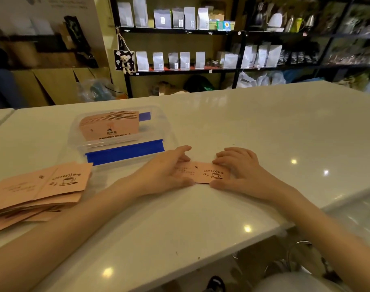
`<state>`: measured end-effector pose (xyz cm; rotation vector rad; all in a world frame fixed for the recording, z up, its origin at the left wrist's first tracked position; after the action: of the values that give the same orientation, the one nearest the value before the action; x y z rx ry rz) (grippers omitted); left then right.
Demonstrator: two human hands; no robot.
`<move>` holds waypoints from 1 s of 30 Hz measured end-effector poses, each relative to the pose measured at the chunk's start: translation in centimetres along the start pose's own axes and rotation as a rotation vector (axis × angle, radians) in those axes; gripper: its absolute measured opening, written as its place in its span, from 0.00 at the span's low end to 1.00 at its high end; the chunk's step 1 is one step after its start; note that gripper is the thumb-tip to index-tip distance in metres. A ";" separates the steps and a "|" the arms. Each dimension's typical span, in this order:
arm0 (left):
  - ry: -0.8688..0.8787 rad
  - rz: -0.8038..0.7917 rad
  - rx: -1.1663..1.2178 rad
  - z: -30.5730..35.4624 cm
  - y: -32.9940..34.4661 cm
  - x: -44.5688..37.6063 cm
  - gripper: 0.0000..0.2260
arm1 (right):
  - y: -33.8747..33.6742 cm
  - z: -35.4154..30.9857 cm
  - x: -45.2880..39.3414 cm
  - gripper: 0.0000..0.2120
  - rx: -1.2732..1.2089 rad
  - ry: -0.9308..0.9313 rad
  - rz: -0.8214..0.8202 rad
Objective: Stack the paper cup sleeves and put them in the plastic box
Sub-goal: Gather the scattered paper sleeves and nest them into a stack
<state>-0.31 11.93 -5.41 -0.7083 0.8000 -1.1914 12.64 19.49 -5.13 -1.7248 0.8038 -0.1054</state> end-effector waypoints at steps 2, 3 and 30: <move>0.004 0.012 -0.011 0.1 -0.3 0.2 0.35 | -0.3 -0.3 -0.2 0.33 -0.020 -0.009 0.012; 0.003 0.019 -0.016 0.3 -0.6 0.3 0.35 | -0.6 -0.5 -0.4 0.32 -0.036 -0.010 0.024; -0.304 0.521 -0.142 -7.4 -20.6 15.2 0.24 | 1.9 -23.5 -9.7 0.31 -0.241 -0.497 0.063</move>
<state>-14.55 -7.93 5.16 -0.7188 0.7552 -0.5468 -6.47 5.40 4.05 -1.8386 0.5118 0.4643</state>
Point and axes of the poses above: each hand's wrist, its own x-axis away from the middle knuckle, its own y-axis out of the palm, z = x × y, the point moved 8 cm from there along -x, towards the middle knuckle, and after that the axes turned 10 degrees about z, right-handed, at the moved point
